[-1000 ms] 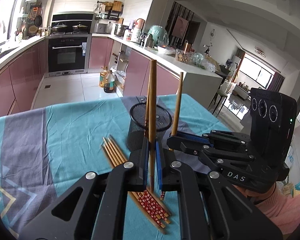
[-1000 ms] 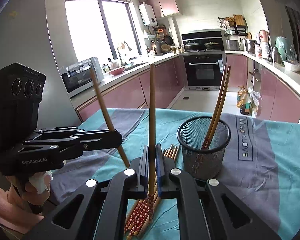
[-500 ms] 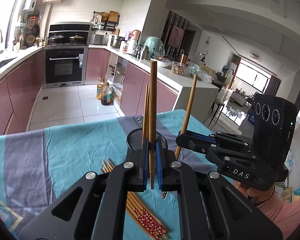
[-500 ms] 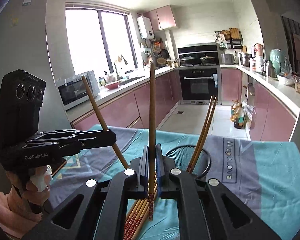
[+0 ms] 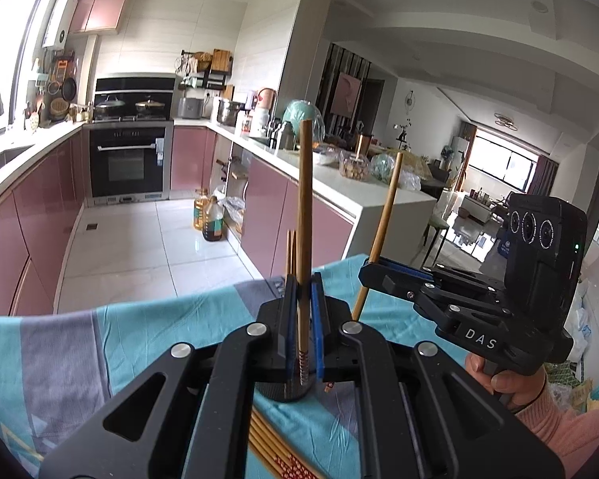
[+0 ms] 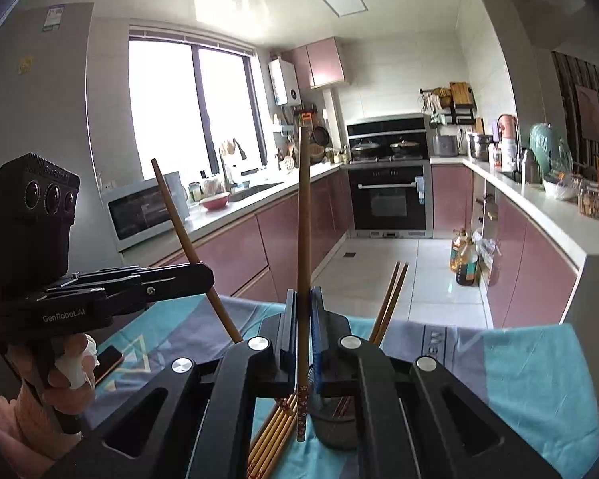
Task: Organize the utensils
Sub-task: 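Lift both chopsticks upright and carry them over the mesh cup, then lower both chopsticks into the mesh cup and open both tools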
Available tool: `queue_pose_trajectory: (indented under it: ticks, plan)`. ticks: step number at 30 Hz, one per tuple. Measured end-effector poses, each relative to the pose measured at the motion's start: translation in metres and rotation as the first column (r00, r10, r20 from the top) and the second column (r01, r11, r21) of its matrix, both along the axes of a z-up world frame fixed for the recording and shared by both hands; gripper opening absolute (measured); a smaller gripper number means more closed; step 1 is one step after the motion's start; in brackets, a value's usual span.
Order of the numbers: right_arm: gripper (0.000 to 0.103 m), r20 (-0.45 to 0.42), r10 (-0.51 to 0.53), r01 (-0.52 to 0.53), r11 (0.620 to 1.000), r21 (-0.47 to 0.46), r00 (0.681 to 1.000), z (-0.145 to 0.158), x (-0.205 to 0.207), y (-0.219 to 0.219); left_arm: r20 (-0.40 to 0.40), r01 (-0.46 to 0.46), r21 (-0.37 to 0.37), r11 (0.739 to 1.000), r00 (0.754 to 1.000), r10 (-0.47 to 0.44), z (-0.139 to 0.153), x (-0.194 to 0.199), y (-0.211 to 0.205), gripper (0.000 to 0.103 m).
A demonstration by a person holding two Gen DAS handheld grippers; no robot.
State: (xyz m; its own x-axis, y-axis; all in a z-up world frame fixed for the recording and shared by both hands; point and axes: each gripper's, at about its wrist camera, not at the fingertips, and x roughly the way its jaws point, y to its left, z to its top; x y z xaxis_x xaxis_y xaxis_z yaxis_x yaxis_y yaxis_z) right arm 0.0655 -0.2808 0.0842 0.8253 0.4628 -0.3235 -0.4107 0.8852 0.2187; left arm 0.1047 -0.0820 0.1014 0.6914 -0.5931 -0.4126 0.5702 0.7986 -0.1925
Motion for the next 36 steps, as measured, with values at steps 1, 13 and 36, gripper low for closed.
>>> queue_pose_trajectory:
  ticks: [1,13,36]
  plan:
    - [0.006,0.006,-0.003,0.003,1.0,0.001,1.0,0.002,0.001,-0.001,0.007,-0.001,0.0,1.0,1.0,0.001,0.001,0.001,0.0,0.007]
    - [0.006,-0.024,-0.074,0.074,0.997,-0.001,0.997,-0.014,0.039,-0.005,-0.017,-0.018,0.109,0.994,1.0,0.02,-0.015,0.018,-0.034,0.007]
    - [0.008,-0.304,-0.091,0.08,0.996,-0.046,0.948,-0.084,0.079,0.001,-0.189,0.03,0.254,0.967,0.982,0.019,-0.079,0.072,-0.059,0.008]
